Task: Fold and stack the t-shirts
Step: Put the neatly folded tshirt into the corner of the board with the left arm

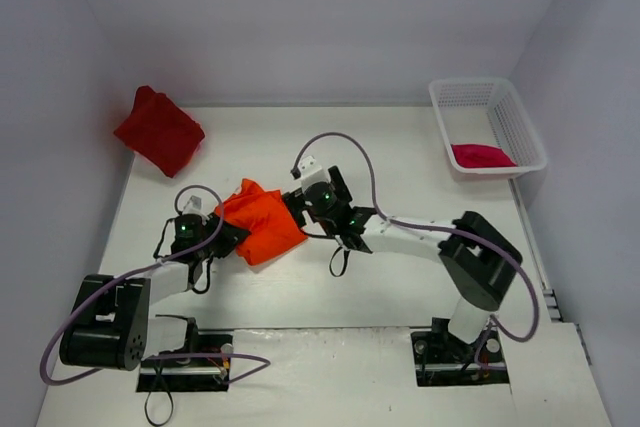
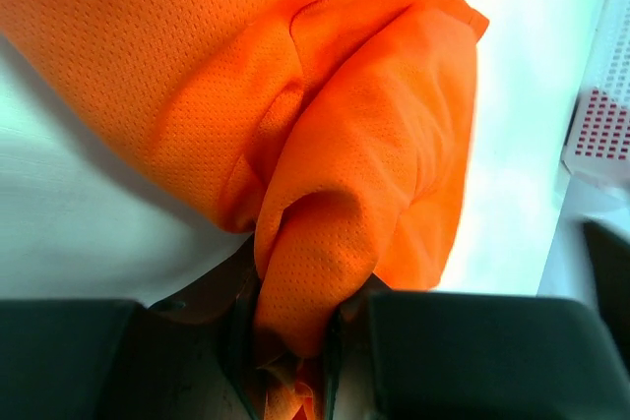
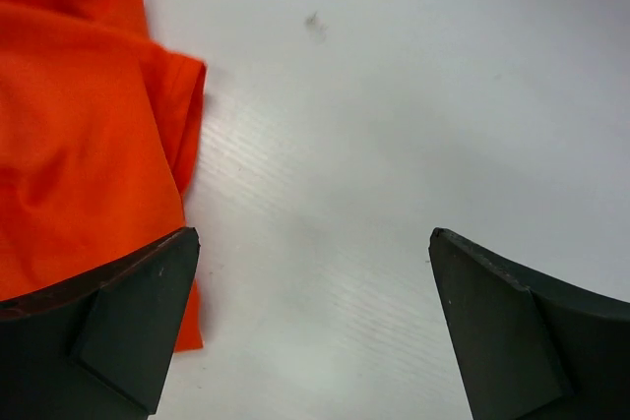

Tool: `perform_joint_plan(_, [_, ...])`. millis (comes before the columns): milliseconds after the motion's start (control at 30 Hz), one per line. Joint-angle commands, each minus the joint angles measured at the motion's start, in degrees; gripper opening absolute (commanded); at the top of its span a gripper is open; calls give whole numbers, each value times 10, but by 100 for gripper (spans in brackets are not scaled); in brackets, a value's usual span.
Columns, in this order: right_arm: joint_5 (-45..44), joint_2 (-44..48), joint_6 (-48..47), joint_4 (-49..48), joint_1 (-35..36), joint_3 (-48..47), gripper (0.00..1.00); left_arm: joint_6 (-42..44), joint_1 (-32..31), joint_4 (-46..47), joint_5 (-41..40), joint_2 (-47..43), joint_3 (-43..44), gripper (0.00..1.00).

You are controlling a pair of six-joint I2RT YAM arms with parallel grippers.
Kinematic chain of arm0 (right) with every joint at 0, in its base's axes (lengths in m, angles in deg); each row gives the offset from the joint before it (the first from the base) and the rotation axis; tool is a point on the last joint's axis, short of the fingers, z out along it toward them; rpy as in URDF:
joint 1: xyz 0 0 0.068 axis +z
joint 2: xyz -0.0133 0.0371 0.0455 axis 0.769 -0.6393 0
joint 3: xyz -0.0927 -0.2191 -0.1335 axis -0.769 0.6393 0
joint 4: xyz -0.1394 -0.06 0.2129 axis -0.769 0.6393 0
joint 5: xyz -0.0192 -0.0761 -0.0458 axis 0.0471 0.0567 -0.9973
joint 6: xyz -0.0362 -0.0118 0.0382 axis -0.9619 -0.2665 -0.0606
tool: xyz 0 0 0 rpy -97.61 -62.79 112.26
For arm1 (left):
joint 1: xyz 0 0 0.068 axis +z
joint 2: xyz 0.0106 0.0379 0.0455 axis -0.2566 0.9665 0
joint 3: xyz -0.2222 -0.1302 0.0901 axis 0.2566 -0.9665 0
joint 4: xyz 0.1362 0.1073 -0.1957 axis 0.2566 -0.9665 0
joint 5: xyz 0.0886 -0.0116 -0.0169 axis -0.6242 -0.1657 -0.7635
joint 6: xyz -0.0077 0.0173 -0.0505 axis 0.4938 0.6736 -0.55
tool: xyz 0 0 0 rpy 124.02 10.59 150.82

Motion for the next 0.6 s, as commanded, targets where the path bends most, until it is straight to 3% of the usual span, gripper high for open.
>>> perform_joint_plan(0, [-65, 101, -18, 28, -9, -1, 100, 8, 2, 14, -18, -9, 18, 0])
perform_joint_plan(233, [-83, 149, -18, 43, -11, 29, 100, 9, 2, 3, -20, -20, 20, 0])
perform_joint_plan(567, [-75, 144, -1, 41, -13, 51, 100, 11, 2, -47, -30, -67, 39, 0])
